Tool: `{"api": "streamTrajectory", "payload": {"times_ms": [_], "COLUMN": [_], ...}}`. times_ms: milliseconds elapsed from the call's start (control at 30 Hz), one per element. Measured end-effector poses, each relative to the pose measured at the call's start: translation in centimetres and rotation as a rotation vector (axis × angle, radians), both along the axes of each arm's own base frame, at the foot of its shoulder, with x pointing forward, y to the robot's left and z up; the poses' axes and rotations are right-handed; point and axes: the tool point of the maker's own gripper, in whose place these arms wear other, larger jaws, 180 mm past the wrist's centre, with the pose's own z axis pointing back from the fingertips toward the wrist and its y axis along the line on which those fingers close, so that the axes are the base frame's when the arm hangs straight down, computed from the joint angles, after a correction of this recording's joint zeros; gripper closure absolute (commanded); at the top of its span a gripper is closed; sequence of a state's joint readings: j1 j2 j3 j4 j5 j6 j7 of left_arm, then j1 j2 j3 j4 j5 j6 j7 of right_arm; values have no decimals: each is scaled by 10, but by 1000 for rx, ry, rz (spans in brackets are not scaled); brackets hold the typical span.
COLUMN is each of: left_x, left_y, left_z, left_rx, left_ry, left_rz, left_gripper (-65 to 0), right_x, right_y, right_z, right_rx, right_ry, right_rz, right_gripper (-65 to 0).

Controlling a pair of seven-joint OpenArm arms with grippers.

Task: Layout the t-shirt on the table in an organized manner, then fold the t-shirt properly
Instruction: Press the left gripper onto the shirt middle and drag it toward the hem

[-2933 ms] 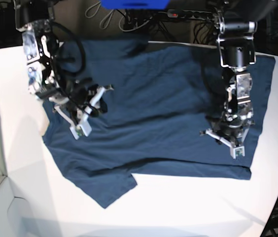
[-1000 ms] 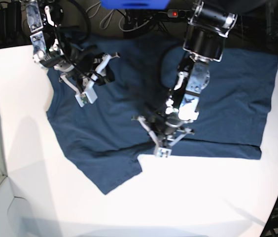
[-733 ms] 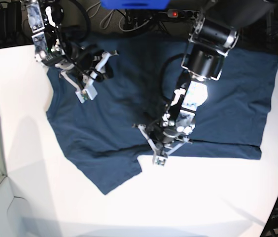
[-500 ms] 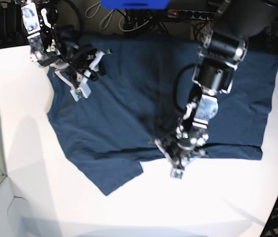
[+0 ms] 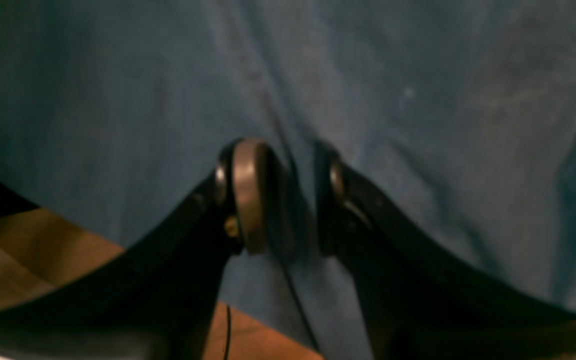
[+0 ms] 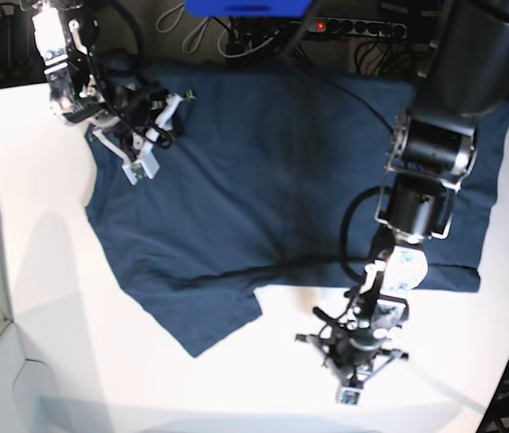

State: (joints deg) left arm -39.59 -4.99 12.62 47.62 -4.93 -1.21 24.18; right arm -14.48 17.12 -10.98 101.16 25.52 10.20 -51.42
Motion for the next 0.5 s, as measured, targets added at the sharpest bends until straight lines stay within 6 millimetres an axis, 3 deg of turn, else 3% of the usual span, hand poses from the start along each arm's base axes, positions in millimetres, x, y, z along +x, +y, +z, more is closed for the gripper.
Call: {"api": "streamTrajectory", "payload": {"times_ms": [67, 133, 200, 267, 500], "left_x": [-17, -41, -68, -89, -120], "left_y": [-13, -40, -65, -76, -44], "left_z": [-4, -13, -26, -31, -48], "left_rx": [2, 39, 116, 227, 513], "left_ry": [26, 58, 110, 127, 214], "left_rz": [-31, -151, -312, -419, -475], "left_gripper": [-12, -3, -1, -2, -2], "right_x": [1, 4, 9, 10, 9], "right_y": [0, -1, -1, -1, -1], "right_z": [0, 1, 4, 4, 4], "right_rx": [0, -4, -4, -1, -2], "right_ry": [-1, -5, -18, -21, -19], "right_rz": [0, 1, 0, -1, -1], "right_gripper": [-173, -173, -173, -173, -173]}}
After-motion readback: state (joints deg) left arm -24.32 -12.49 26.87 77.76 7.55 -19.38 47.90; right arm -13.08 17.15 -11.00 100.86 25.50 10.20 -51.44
